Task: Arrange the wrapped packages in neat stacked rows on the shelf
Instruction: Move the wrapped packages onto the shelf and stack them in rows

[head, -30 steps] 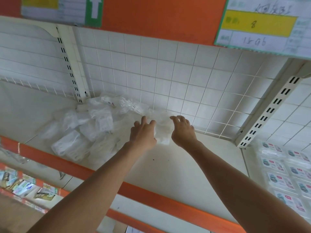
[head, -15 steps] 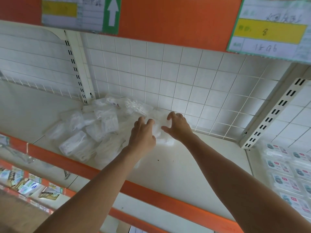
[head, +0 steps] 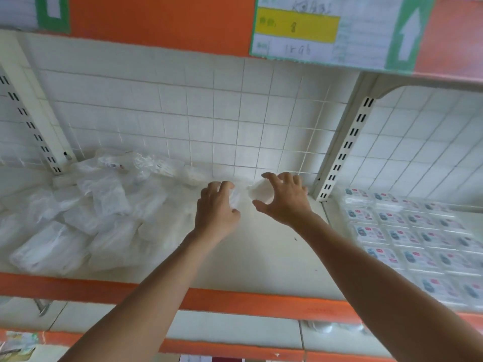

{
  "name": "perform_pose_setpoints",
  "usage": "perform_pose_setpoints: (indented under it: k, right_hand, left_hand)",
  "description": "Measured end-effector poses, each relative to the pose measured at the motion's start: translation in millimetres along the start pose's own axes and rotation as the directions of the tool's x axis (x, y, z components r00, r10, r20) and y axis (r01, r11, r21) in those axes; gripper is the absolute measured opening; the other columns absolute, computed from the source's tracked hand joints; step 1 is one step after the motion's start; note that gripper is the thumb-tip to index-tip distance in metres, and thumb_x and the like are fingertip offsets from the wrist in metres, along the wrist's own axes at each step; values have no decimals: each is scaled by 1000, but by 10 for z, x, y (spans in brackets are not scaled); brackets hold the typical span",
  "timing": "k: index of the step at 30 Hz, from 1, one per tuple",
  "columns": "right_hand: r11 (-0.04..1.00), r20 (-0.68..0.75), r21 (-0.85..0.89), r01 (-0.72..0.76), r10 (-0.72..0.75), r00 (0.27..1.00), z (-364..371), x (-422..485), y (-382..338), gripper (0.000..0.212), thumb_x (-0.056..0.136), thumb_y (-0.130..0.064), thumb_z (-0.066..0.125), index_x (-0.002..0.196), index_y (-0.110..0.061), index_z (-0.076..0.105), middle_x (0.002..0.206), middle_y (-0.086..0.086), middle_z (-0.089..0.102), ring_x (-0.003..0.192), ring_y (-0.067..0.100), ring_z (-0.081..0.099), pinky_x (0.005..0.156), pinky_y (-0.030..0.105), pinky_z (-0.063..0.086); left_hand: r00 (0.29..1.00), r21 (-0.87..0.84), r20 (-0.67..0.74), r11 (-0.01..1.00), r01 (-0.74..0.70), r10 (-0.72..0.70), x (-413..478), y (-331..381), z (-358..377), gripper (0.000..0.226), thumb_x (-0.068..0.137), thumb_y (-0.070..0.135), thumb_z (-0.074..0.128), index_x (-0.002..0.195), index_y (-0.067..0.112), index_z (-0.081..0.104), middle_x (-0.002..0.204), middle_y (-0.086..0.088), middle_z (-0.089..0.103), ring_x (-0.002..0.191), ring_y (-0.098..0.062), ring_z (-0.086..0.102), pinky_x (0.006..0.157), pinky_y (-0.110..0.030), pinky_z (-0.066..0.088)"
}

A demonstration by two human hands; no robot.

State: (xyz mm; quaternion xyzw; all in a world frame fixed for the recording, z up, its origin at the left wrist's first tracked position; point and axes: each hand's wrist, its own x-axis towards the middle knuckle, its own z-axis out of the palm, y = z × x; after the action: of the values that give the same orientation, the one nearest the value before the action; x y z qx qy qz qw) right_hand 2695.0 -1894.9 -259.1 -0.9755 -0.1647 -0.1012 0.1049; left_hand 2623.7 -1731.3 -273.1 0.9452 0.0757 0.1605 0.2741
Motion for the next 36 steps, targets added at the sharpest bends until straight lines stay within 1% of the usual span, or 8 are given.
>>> perform_pose_setpoints:
  k: [9,15,20,23,27,31,34,36]
  right_hand:
    - [975,18,-83,-207,209,978,-395,-509,1250,76,77,-72,55,142,-38,34,132,9,39,122,31,37,92,43,40]
    - [946,36,-143,-291,299,954,-636,-910,2191,82,77,-77,50,144,-35,29,137,11,36,125,33,36,96,47,39]
    - [922,65,-175,-346,361,930,-737,-1169,2850,84,77,-80,45,144,-33,30,137,12,38,124,33,38,95,49,41]
    - [911,69,-185,-368,386,920,-759,-1272,3129,83,78,-80,43,145,-32,29,138,13,39,125,33,38,96,50,40]
    - [922,111,-187,-339,363,925,-747,-1351,3359,82,79,-78,45,145,-32,28,139,14,38,126,33,37,96,49,40]
    - [943,166,-156,-294,318,933,-726,-1393,3431,83,80,-76,45,147,-32,25,147,14,33,135,34,31,105,53,33]
    - [983,92,-67,-171,176,980,-731,-1400,3434,78,86,-67,48,150,-28,25,154,10,26,144,30,19,116,53,20]
    - [999,16,27,-39,39,999,-740,-1389,3416,72,89,-58,52,148,-25,30,153,4,31,143,24,21,118,46,20]
  left_hand:
    - [971,-93,80,972,-216,224,-27,1088,667,47,78,2,58,123,14,51,128,-7,46,118,-29,46,92,-36,42]
    - [942,-96,112,947,-307,316,-122,1833,1144,45,79,5,64,121,12,51,127,-6,46,118,-25,45,80,-26,36]
    - [914,-78,137,924,-375,383,-268,2375,1446,46,80,6,68,122,15,53,129,-2,49,117,-25,47,91,-32,42]
    - [913,-65,147,925,-375,381,-338,2609,1583,47,81,6,67,124,15,51,133,0,49,116,-25,48,92,-33,42]
    - [906,-98,161,920,-380,391,-376,2809,1740,48,81,4,68,125,15,51,134,0,46,119,-21,47,85,-22,37]
    - [900,-146,195,919,-367,390,-402,2907,1839,57,77,-3,67,128,14,48,130,-5,40,119,-21,45,87,-23,41]
    - [896,-180,201,914,-363,396,-427,2949,1863,65,76,-7,66,133,12,43,133,-6,39,126,-21,40,97,-19,33]
    - [899,-202,199,914,-351,390,-440,2966,1860,67,77,-4,66,136,13,41,137,-5,40,131,-20,35,101,-17,25]
